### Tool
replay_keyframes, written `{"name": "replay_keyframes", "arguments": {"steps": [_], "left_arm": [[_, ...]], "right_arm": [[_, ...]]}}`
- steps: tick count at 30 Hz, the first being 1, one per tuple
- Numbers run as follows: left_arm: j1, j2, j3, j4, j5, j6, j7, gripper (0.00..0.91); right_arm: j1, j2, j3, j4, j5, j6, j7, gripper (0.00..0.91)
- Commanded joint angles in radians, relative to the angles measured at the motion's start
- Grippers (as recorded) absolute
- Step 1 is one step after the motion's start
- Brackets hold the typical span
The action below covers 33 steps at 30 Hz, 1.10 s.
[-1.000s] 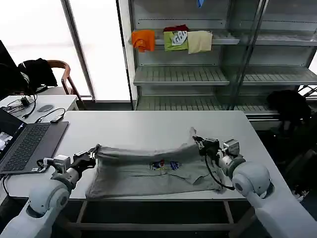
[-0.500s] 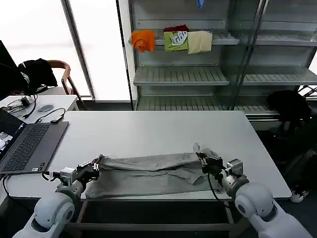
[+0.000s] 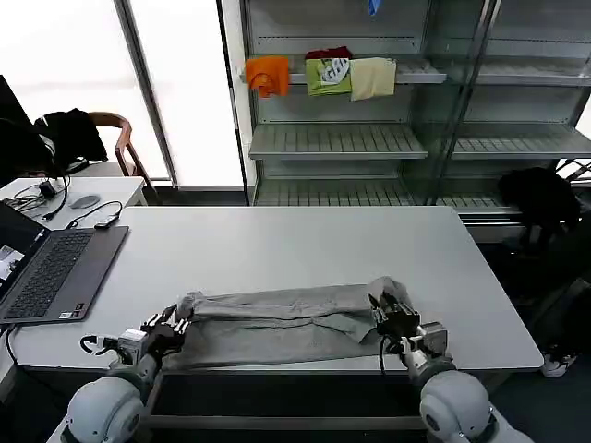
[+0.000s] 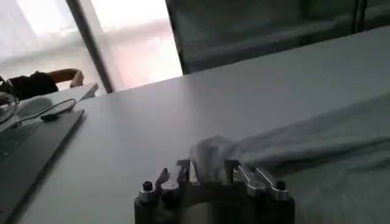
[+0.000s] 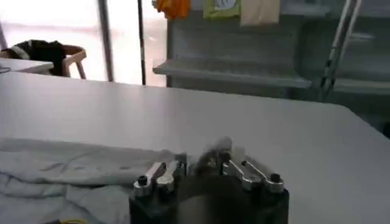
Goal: Fold and organize the clothes.
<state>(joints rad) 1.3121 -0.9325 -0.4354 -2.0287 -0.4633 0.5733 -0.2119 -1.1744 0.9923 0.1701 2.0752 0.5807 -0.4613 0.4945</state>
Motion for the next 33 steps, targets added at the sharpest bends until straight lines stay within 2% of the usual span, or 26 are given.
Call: {"name": "replay_keyframes", "arguments": {"steps": [1, 2, 7, 9, 11, 13, 14, 15, 16, 17, 18, 19, 21, 22, 23, 25, 28, 33], "left_arm": [[0.062, 0.046, -0.002, -0.080, 0.016, 0.004, -0.034, 0.907], [0.079, 0.056, -0.005, -0.096, 0.010, 0.004, -0.038, 0.907], [0.184, 0.112, -0.045, -0.178, -0.024, 0.005, -0.065, 0.907], [0.239, 0.133, -0.073, -0.210, -0.053, 0.004, -0.077, 0.907], [0.262, 0.132, -0.099, -0.229, -0.058, 0.004, -0.089, 0.907], [0.261, 0.109, -0.120, -0.234, -0.064, 0.003, -0.104, 0.907], [0.241, 0.090, -0.131, -0.231, -0.077, 0.002, -0.108, 0.907], [0.218, 0.069, -0.138, -0.230, -0.114, 0.000, -0.120, 0.907], [0.206, 0.052, -0.139, -0.229, -0.162, -0.007, -0.138, 0.907], [0.183, 0.034, -0.137, -0.226, -0.194, -0.024, -0.148, 0.907], [0.169, 0.014, -0.132, -0.215, -0.202, -0.048, -0.148, 0.907], [0.155, -0.021, -0.120, -0.199, -0.186, -0.090, -0.142, 0.907], [0.141, -0.060, -0.104, -0.172, -0.190, -0.119, -0.137, 0.907], [0.128, -0.092, -0.094, -0.145, -0.191, -0.135, -0.137, 0.907], [0.122, -0.118, -0.091, -0.137, -0.190, -0.142, -0.137, 0.907], [0.090, -0.199, -0.082, -0.097, -0.196, -0.164, -0.142, 0.907], [0.056, -0.282, -0.076, -0.044, -0.194, -0.186, -0.150, 0.907], [0.043, -0.334, -0.033, 0.031, -0.149, -0.200, -0.182, 0.907]], "right_arm": [[-0.027, 0.050, -0.043, 0.027, -0.026, -0.026, 0.384, 0.907], [-0.032, 0.049, -0.042, 0.040, -0.017, -0.064, 0.432, 0.907], [-0.074, 0.026, 0.004, 0.091, -0.041, -0.117, 0.452, 0.907], [-0.096, 0.015, 0.038, 0.107, -0.097, -0.116, 0.417, 0.907], [-0.113, 0.002, 0.081, 0.135, -0.095, -0.116, 0.382, 0.907], [-0.144, -0.005, 0.154, 0.158, -0.081, -0.082, 0.284, 0.907], [-0.156, -0.007, 0.194, 0.160, -0.088, -0.037, 0.225, 0.907], [-0.168, -0.008, 0.214, 0.160, -0.092, -0.001, 0.199, 0.907], [-0.195, -0.012, 0.271, 0.164, -0.096, 0.070, 0.148, 0.907], [-0.213, -0.014, 0.292, 0.165, -0.099, 0.087, 0.097, 0.907], [-0.247, -0.019, 0.336, 0.160, -0.114, 0.164, 0.036, 0.907], [-0.272, -0.031, 0.379, 0.152, -0.121, 0.220, -0.053, 0.907], [-0.291, -0.038, 0.412, 0.140, -0.116, 0.261, -0.082, 0.907], [-0.314, -0.036, 0.448, 0.125, -0.093, 0.290, -0.130, 0.907], [-0.319, -0.036, 0.451, 0.120, -0.089, 0.299, -0.137, 0.907], [-0.362, -0.031, 0.506, 0.083, -0.069, 0.384, -0.195, 0.907], [-0.408, -0.021, 0.551, 0.079, -0.016, 0.427, -0.221, 0.907], [-0.439, -0.011, 0.575, 0.082, -0.010, 0.444, -0.228, 0.907]]}}
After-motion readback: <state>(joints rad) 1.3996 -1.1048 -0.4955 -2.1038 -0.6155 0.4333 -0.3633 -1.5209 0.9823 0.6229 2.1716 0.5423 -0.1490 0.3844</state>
